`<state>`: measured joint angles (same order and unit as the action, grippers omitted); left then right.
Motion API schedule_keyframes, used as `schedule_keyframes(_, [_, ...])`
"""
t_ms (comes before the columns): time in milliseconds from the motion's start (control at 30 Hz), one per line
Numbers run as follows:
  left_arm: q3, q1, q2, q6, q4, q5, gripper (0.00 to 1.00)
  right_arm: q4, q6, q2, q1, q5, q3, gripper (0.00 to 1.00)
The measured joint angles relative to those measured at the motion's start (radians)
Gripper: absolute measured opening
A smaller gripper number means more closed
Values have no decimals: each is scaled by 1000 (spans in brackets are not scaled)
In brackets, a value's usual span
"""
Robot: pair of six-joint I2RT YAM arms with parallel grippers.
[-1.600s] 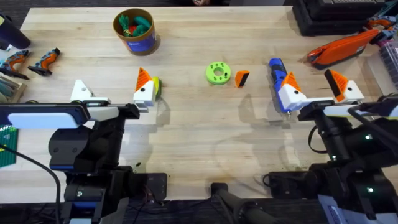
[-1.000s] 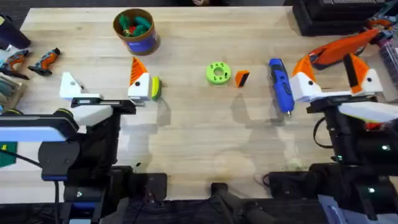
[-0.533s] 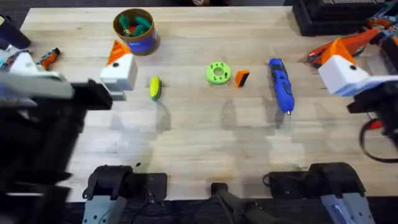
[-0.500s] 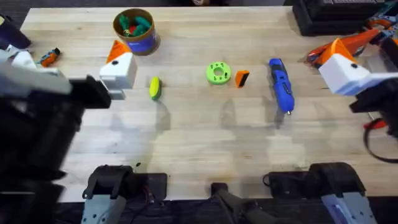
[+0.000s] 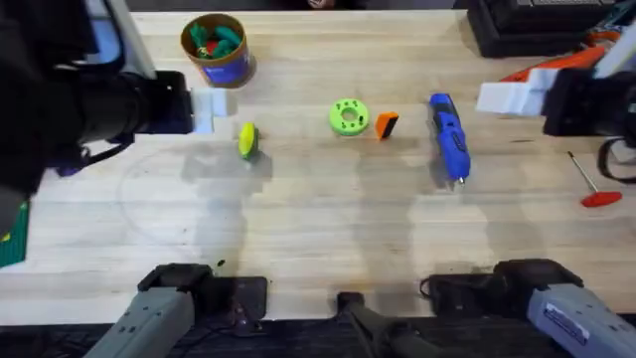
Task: Pick up the gripper from the table and insert it into the empty holder that is missing its gripper. Then pick up a screw, insert it into the mounting hole, and use the screwdriver to tighten it. Finally, clean up the table by picking up the vegetable and placing it into the bucket.
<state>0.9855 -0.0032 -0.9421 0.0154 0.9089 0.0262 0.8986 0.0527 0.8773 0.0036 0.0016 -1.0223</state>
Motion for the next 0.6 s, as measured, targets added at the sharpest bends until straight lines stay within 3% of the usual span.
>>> schedule_keyframes(333, [1, 0, -193, 0, 7, -3, 986, 24, 0, 132, 0, 0, -2, 990])
schedule_keyframes(600, [31, -25, -280, 1, 35, -96, 986, 23, 0, 168, 0, 0, -2, 991])
